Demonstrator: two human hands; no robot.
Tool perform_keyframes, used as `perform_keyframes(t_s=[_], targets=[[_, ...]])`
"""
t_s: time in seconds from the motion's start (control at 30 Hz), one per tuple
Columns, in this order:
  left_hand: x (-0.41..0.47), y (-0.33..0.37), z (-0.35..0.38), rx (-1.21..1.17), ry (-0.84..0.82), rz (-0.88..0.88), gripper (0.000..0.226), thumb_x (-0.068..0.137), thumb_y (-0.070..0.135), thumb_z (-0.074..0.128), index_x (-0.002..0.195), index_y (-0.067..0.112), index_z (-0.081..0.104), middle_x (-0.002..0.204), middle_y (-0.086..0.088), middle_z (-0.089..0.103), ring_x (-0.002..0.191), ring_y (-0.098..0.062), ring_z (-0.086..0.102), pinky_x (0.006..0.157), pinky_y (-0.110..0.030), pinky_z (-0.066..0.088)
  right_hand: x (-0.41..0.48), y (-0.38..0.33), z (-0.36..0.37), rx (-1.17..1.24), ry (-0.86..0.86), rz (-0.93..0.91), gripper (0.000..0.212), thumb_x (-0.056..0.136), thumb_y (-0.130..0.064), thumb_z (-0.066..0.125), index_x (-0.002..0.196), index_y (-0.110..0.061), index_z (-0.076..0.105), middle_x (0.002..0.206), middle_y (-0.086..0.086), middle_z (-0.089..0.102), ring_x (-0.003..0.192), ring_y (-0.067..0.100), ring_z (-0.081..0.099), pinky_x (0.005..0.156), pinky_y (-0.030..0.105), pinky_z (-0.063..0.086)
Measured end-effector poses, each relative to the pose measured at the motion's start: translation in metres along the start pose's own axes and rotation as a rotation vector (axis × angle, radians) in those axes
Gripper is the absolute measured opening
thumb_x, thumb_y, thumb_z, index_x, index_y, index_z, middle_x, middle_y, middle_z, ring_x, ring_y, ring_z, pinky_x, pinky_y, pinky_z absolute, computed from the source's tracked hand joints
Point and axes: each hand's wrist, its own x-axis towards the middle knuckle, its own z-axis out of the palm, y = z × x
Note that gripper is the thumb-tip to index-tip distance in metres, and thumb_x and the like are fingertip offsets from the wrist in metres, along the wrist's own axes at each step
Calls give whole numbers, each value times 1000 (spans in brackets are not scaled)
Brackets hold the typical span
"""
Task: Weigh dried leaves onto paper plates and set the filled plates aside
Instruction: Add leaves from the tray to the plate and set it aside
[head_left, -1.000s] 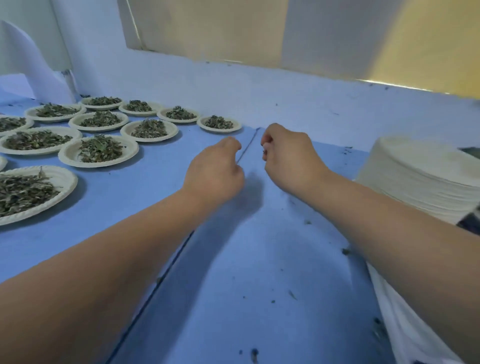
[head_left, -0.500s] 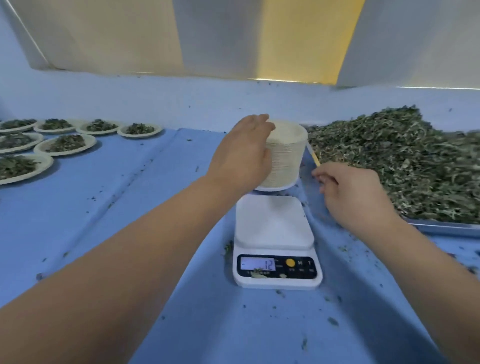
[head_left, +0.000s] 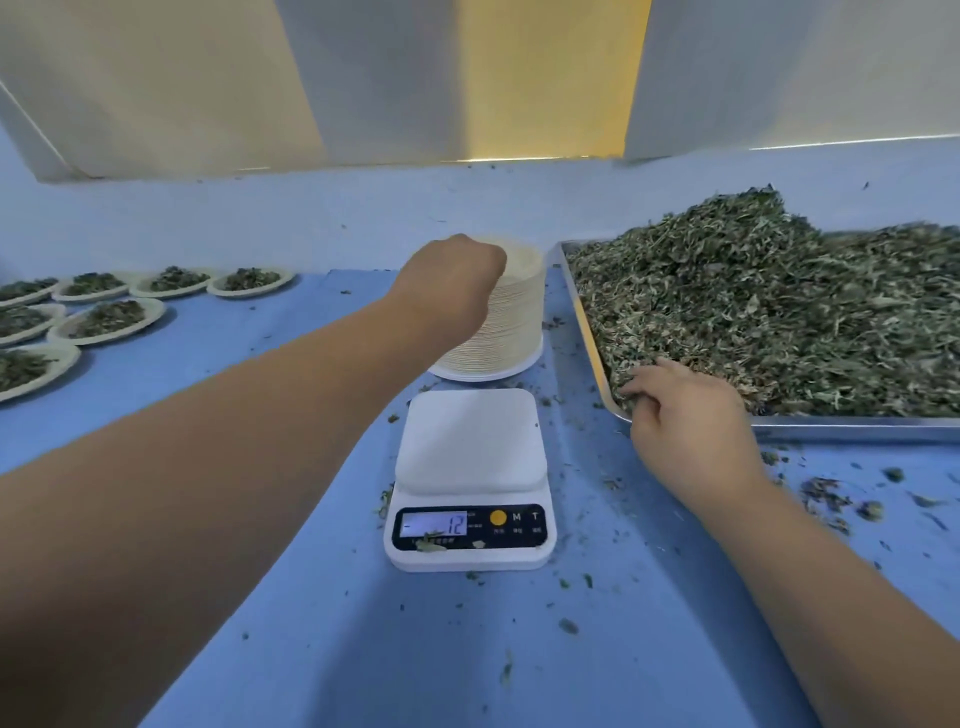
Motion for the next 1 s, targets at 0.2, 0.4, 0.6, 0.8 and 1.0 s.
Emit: perform_keyframes(t_s=[0.2,0.4,0.6,0.8,1.0], targets=[[1,-1,-7,117,-44,151,36,93,-5,46,125,11,48,73,-5,32,59,-20,31,46,-32,22,0,2,2,64,-4,34,27,92,-2,52,104,-9,76,119,8,72,122,32,61,108,51,43],[10,-8,-12,132,-80,203,45,93,-3,44,132,19,48,78,-1,33,67,-19,39,48,-30,24,-2,-1,-4,42,-22,58,28,93,-3,51,105,-8,76,139,8,61,133,27,53,112,52,40],[16,-11,-12,140,-90,255,47,95,1,43,136,21,52,77,4,30,82,-27,46,49,-29,22,-1,-5,-5,53,-69,55,32,94,-4,48,110,-12,75,152,6,48,148,19,34,120,48,29],[13,1,-18,238,-104,265,58,87,-6,51,139,15,36,73,-5,42,60,-20,41,46,-33,25,1,-5,-6,60,-74,55,32,94,-6,48,109,-13,75,152,5,48,149,18,32,120,49,30],[2,20,-7,419,-75,330,101,85,-1,66,155,16,-6,79,-4,29,70,-26,39,54,-37,30,1,-4,-6,66,-61,39,31,94,-7,49,108,-14,75,152,5,48,148,19,34,119,49,32]])
